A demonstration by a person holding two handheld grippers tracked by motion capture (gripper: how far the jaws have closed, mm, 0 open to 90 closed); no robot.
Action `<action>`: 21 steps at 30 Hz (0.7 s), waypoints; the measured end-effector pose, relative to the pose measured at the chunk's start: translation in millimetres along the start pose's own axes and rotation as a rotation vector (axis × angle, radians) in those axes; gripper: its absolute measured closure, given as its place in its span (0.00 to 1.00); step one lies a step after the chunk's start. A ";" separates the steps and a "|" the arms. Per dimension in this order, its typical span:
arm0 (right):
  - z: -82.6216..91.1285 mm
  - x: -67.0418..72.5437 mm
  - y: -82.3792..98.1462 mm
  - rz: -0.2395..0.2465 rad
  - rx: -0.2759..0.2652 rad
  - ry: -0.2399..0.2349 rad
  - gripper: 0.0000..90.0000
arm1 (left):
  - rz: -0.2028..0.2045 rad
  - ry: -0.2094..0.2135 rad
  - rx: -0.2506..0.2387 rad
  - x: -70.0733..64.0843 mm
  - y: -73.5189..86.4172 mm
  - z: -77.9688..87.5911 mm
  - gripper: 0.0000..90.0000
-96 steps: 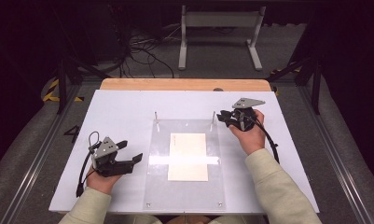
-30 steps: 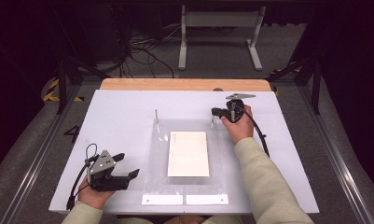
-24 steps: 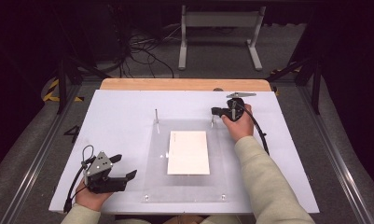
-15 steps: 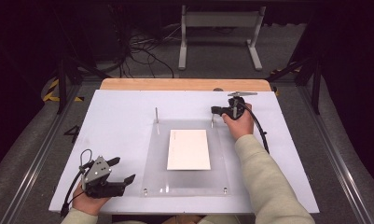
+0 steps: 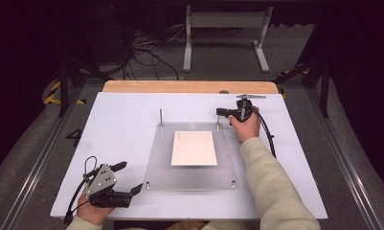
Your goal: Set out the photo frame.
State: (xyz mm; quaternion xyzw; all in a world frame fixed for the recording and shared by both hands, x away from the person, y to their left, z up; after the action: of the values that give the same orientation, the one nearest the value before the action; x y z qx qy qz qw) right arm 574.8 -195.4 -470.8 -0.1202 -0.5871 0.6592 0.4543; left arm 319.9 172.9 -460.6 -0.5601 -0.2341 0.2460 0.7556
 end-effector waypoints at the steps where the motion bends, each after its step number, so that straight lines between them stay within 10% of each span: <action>1: -0.1 -0.3 0.1 -0.005 -0.002 -0.001 0.95 | -0.008 0.002 -0.011 -1.6 -2.2 -1.4 0.12; 11: -1.4 -1.8 1.0 -0.029 -0.014 -0.003 0.95 | -0.071 0.035 -0.148 -15.9 -28.6 -20.5 0.11; 21: -1.2 -1.6 1.5 -0.030 -0.018 -0.008 0.95 | -0.077 0.046 -0.176 -25.5 -35.1 -46.5 0.22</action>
State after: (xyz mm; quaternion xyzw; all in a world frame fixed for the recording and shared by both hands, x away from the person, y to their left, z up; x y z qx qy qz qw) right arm 575.9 -195.6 -473.1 -0.1131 -0.5965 0.6475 0.4606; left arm 333.3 113.9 -441.0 -0.6206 -0.2587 0.1823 0.7175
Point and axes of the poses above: each handheld gripper's, and its own axes: z roughly backward along the jaws, y roughly out of its underside, x roughly to its left, the point moved 6 cm from there along -z, roughly forward along the jaws, and after that the axes turned 13 degrees about -x, right-handed, at the moved point
